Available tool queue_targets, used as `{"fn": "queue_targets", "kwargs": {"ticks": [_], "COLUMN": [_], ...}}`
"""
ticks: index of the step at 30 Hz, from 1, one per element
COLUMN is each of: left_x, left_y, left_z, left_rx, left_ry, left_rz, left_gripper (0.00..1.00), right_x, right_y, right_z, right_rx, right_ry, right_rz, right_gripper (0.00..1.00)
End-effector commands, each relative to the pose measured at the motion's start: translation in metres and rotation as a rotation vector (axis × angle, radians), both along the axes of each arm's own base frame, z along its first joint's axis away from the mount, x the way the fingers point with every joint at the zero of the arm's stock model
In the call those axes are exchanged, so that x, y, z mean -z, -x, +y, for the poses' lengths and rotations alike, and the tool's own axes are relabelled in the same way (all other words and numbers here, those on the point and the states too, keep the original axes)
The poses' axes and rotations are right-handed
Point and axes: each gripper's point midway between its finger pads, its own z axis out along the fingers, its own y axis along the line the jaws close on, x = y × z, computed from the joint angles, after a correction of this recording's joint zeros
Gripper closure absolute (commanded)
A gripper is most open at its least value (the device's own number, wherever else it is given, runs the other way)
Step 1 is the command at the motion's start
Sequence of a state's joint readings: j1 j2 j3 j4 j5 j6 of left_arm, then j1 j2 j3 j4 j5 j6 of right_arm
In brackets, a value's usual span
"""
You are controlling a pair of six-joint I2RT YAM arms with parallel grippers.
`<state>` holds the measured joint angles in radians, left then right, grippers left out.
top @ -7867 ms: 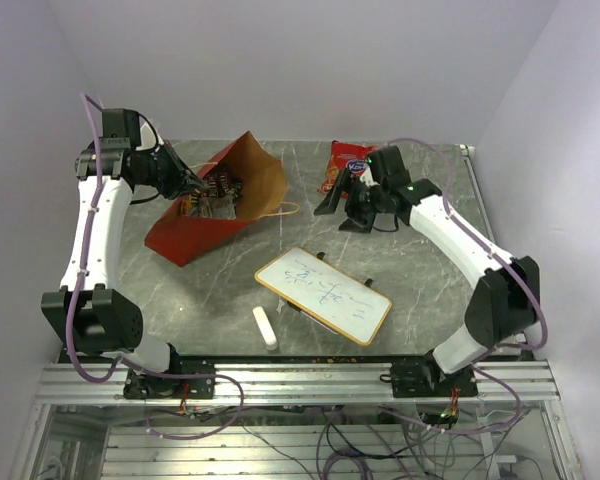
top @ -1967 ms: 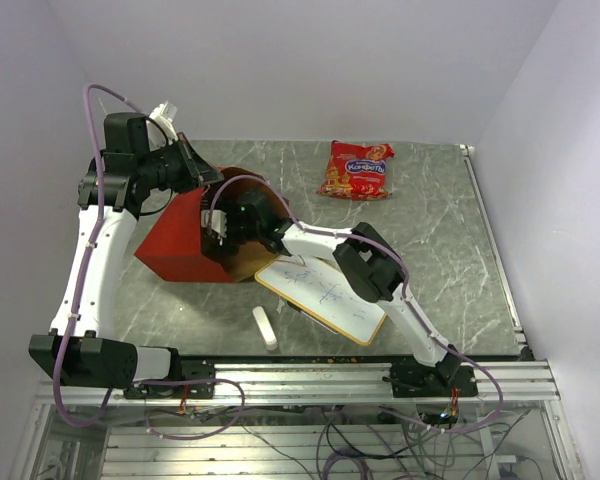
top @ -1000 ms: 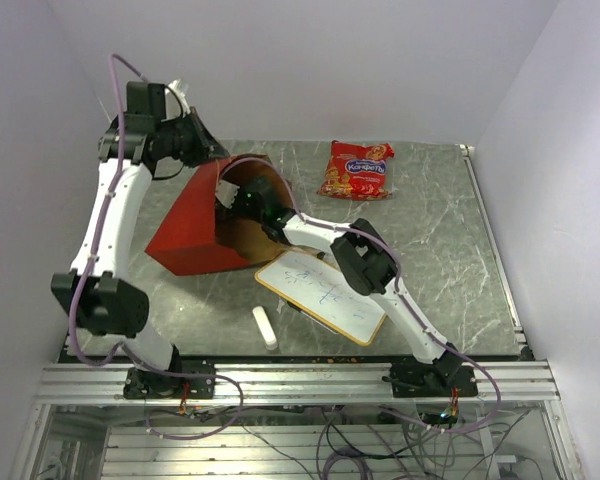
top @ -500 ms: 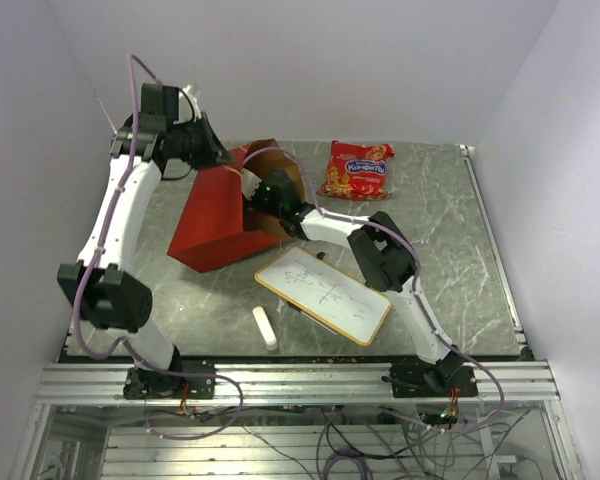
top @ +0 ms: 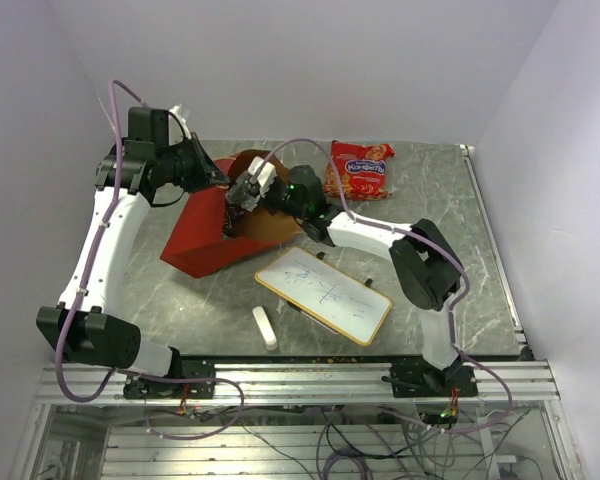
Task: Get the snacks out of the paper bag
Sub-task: Take out the snack from the paper bag.
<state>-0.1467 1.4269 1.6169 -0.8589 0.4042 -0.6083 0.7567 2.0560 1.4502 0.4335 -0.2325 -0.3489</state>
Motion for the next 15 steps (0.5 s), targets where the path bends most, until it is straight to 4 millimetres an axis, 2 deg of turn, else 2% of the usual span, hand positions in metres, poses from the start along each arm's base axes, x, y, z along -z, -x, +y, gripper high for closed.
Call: {"fn": "queue_targets", "kwargs": {"ticks": [1, 9, 13, 14, 15], "left_x": [-0.009, -0.008, -0.005, -0.004, -0.004], "left_y": [0.005, 0.012, 0.017, 0.019, 0.02], "left_z": [-0.002, -0.008, -0.009, -0.009, -0.009], "left_rx": [0.0, 0.043, 0.073, 0.081, 0.087], "left_ry": [0.025, 0.048, 0.035, 0.031, 0.028], "left_rz": [-0.019, 0.001, 0.011, 0.012, 0.013], "left_gripper": [0.93, 0.93, 0.93, 0.93, 0.93], "right_x": [-0.035, -0.063, -0.086, -0.085, -0.095], "right_y": [0.005, 0.02, 0.035, 0.037, 0.04], "right_z": [-0.017, -0.054, -0.078, -0.084, -0.093], "right_rx": [0.033, 0.104, 0.152, 0.174, 0.204], "right_ry": [-0.093, -0.058, -0.065, -0.061, -0.077], "right_rz": [0.022, 0.044, 0.046, 0.056, 0.051], "right_gripper": [1.0, 1.0, 1.0, 1.0, 1.0]}}
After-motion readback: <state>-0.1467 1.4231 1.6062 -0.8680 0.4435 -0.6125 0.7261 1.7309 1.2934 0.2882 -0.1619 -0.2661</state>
